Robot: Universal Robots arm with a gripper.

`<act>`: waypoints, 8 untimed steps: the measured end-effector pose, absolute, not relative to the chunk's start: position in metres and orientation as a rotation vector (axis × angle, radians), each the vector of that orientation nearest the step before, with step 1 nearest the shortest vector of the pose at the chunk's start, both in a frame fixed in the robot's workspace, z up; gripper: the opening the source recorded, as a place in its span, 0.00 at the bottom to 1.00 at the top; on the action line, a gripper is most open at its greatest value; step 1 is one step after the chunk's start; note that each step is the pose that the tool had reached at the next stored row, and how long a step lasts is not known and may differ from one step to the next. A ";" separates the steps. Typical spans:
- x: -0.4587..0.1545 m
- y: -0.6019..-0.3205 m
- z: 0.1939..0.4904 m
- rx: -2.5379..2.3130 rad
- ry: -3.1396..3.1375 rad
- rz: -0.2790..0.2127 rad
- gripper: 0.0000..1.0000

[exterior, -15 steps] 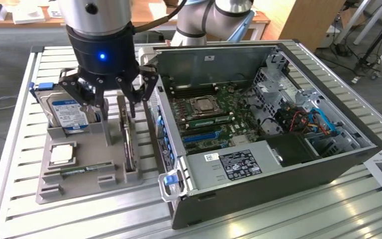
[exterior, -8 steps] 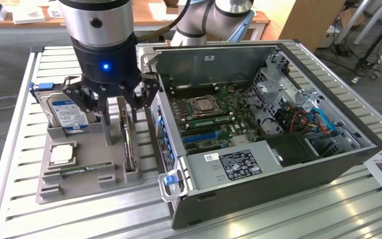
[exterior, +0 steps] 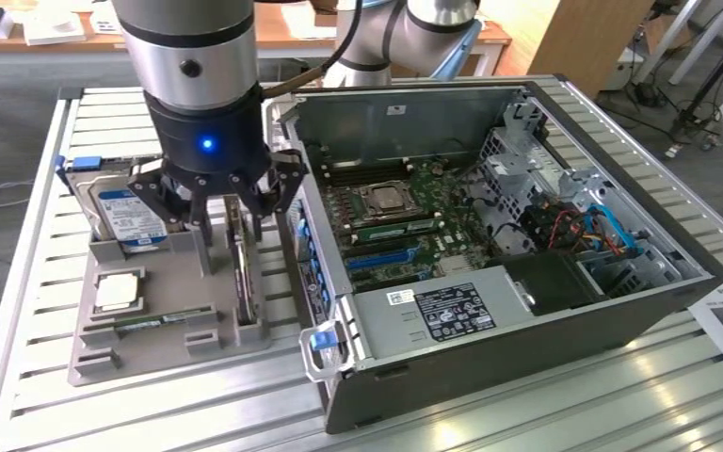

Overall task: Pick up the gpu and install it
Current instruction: 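Pick up the gpu and move the gpu toward the slot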

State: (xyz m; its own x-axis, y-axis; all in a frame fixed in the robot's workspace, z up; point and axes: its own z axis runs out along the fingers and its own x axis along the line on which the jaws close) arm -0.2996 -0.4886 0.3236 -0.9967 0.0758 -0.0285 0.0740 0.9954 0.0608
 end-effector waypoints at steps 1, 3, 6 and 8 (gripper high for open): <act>-0.299 -0.489 0.322 0.117 3.107 0.093 0.53; -0.299 -0.489 0.318 0.117 3.107 0.093 0.53; -0.299 -0.489 0.313 0.117 3.107 0.093 0.53; -0.299 -0.489 0.309 0.117 3.107 0.093 0.53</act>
